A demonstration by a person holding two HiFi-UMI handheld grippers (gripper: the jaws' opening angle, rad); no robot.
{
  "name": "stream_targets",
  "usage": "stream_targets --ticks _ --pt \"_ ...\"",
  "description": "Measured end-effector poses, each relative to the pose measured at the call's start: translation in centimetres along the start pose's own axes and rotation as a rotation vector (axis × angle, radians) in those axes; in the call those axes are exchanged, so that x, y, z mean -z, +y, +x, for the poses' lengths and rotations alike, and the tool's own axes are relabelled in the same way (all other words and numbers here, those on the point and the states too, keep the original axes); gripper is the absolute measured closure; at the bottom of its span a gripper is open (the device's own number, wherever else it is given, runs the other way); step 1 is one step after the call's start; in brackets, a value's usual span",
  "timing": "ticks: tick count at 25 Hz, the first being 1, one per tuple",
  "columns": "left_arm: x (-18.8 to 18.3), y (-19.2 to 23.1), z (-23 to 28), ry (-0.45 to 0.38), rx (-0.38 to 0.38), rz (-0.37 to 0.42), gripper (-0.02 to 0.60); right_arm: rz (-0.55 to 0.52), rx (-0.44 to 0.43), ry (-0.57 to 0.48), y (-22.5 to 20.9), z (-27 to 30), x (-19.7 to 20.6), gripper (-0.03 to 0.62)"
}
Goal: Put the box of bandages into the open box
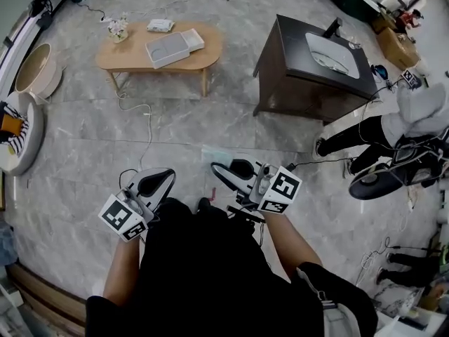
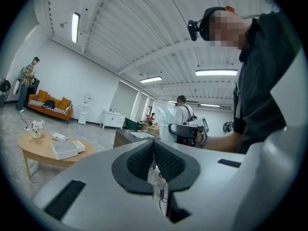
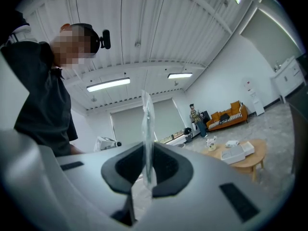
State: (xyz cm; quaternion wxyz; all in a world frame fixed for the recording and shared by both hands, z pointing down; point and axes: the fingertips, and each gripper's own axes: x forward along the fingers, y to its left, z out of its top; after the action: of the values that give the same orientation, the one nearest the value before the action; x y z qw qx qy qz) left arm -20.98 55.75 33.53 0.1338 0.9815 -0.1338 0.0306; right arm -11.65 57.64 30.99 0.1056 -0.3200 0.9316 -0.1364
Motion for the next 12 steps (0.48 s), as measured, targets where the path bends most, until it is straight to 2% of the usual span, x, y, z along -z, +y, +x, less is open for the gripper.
stream_targets --ticks 6,12 --pt "1.4 0.1 -0.5 0.028 -0.016 -0.044 0.565 0.038 0.075 -0.034 -2.2 -1.0 0.3 0.560" --pt "1.6 1.2 1.3 0.010 0.009 -0.092 0.565 0.035 0.097 -0.043 -2.8 -1.3 -0.2 0.560"
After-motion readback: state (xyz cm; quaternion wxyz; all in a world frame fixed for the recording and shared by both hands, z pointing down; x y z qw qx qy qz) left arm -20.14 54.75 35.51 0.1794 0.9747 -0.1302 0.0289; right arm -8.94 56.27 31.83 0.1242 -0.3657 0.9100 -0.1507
